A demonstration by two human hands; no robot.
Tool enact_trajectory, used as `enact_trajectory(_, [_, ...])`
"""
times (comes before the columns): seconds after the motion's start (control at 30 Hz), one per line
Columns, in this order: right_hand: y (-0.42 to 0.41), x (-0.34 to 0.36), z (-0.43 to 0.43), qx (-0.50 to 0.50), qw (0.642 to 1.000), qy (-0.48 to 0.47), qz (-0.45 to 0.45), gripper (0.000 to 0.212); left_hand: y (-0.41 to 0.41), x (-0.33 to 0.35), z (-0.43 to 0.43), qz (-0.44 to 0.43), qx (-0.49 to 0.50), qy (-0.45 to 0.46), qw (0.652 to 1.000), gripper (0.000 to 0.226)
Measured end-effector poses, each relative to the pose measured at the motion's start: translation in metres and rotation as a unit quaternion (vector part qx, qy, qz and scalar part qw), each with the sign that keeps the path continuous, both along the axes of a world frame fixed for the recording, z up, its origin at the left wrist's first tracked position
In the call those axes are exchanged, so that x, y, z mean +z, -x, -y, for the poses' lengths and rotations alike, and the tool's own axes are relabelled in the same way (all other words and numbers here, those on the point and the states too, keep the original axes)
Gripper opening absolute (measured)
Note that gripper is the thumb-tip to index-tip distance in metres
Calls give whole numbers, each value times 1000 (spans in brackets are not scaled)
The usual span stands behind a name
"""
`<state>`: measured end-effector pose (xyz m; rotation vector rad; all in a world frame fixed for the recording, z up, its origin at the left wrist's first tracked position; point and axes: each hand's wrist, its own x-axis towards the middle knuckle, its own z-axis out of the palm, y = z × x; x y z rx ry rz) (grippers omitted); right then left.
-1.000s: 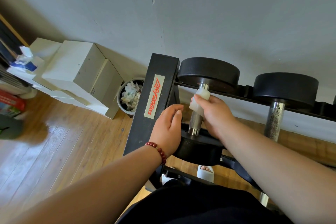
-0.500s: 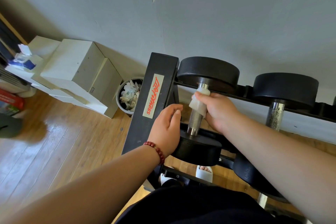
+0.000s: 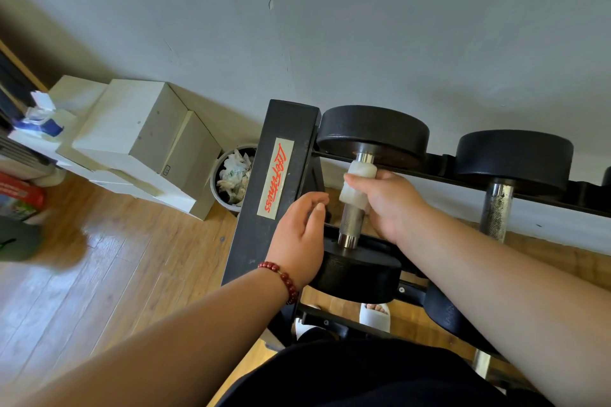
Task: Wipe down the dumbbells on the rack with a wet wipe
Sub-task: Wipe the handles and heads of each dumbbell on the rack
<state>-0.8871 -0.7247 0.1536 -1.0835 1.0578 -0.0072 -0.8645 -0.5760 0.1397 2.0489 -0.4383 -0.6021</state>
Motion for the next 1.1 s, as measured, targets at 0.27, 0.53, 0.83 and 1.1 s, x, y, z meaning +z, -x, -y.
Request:
enact_trajectory(0.27, [0, 6, 7, 8, 999, -43, 30, 26, 0, -2, -1, -3, 6, -1, 1000, 24])
enact_trajectory(0.53, [8, 2, 6, 57, 997, -36, 28, 27, 1, -1, 0, 4, 11, 0, 1000, 24])
enact_trajectory(0.83, [21, -3, 1, 126, 991, -51, -11, 49, 2, 0, 0, 7, 27, -3, 1000, 29])
enact_trajectory(1.1, [29, -3, 1, 168, 983, -72, -23, 47, 8, 7, -2, 36, 12, -15, 999, 28])
